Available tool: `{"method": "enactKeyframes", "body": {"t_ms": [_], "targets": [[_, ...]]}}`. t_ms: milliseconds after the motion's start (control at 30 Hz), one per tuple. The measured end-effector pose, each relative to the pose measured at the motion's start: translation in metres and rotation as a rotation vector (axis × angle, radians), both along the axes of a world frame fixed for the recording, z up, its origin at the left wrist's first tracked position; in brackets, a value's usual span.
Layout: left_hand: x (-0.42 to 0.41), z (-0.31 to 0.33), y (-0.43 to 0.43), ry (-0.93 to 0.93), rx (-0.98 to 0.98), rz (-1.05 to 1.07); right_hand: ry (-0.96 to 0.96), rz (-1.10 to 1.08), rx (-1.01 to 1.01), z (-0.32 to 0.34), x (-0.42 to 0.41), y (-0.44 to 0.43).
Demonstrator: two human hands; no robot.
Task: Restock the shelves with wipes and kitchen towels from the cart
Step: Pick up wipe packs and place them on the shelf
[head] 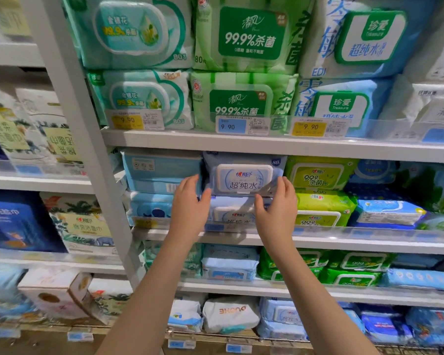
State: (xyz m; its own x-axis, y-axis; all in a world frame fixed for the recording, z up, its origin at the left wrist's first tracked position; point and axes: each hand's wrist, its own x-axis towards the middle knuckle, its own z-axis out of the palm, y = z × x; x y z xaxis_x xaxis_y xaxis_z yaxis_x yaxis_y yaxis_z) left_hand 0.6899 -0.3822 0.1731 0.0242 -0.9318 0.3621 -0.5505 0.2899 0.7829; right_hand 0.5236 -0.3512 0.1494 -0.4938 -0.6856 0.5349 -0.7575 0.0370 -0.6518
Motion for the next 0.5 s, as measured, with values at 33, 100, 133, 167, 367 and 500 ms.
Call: {"method": "enactKeyframes", "body": {"t_ms": [33, 100, 133, 167, 367, 500], "targets": [[0.008, -0.002, -0.001, -0.006, -0.032, 0.024, 0.038, -0.017, -0.046, -0.001, 0.008, 0.004], [0.025, -0.004, -0.006, -0.044, -0.103, 0.053, 0.122, -0.023, -0.181, -0.004, 0.025, 0.006], [0.033, -0.004, -0.01, -0.073, -0.137, 0.063, 0.151, -0.007, -0.236, -0.005, 0.035, 0.004], [0.041, -0.005, -0.015, -0.111, -0.18, 0.072, 0.162, 0.026, -0.273, -0.007, 0.045, 0.0], [0.077, -0.001, -0.056, -0.449, -0.472, 0.12, 0.042, 0.198, -0.249, -0.013, 0.094, -0.03], [0.086, 0.006, -0.069, -0.601, -0.363, 0.133, 0.0, 0.189, -0.142, -0.012, 0.106, -0.044]]}}
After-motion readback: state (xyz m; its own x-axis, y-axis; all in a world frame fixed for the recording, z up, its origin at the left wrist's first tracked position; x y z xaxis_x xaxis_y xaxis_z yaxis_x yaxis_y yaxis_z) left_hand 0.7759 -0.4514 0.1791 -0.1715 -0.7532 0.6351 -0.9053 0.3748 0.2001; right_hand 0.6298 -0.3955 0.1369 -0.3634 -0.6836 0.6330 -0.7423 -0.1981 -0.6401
